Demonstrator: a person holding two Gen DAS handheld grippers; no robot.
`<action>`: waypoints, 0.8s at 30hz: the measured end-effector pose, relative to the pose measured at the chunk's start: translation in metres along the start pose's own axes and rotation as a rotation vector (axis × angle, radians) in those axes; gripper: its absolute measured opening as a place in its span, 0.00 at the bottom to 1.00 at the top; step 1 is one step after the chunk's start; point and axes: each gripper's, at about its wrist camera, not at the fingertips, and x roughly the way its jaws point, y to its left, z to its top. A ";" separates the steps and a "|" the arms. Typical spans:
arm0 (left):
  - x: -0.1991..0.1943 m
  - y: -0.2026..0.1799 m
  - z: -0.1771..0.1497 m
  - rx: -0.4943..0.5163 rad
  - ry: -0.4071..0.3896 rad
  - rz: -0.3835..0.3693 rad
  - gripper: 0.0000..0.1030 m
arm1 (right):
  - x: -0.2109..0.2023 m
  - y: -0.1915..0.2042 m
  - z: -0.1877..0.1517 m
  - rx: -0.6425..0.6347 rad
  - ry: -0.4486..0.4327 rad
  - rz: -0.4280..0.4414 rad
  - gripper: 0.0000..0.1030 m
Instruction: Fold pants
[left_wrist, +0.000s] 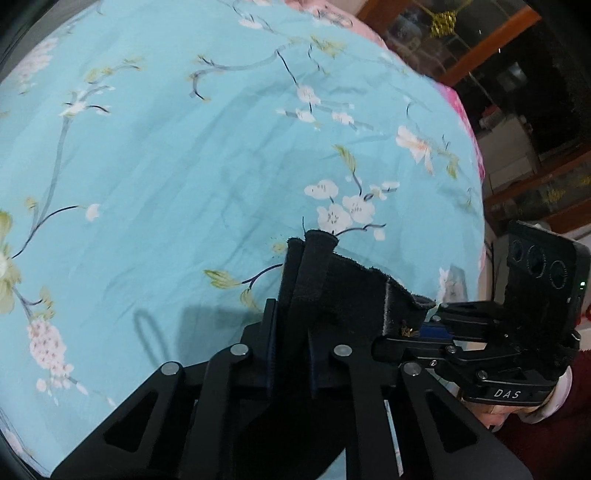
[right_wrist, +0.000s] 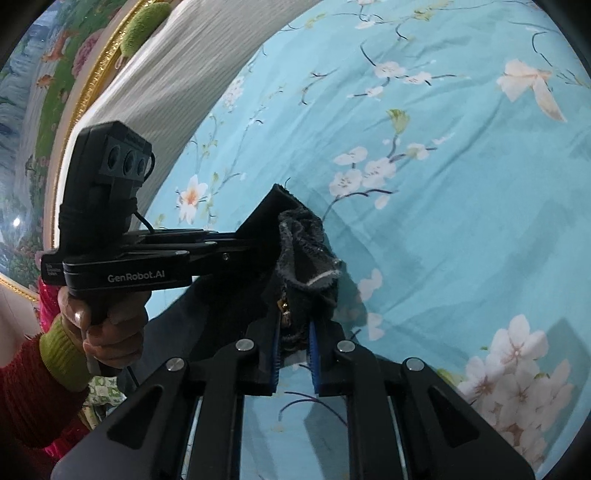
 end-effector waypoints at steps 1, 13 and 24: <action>-0.006 0.000 -0.002 -0.015 -0.023 -0.009 0.10 | 0.000 0.002 0.001 -0.001 -0.001 0.009 0.13; -0.103 0.014 -0.054 -0.085 -0.259 -0.059 0.10 | -0.008 0.073 0.003 -0.159 0.002 0.318 0.13; -0.151 0.044 -0.129 -0.208 -0.354 -0.019 0.09 | 0.025 0.127 -0.018 -0.288 0.163 0.450 0.13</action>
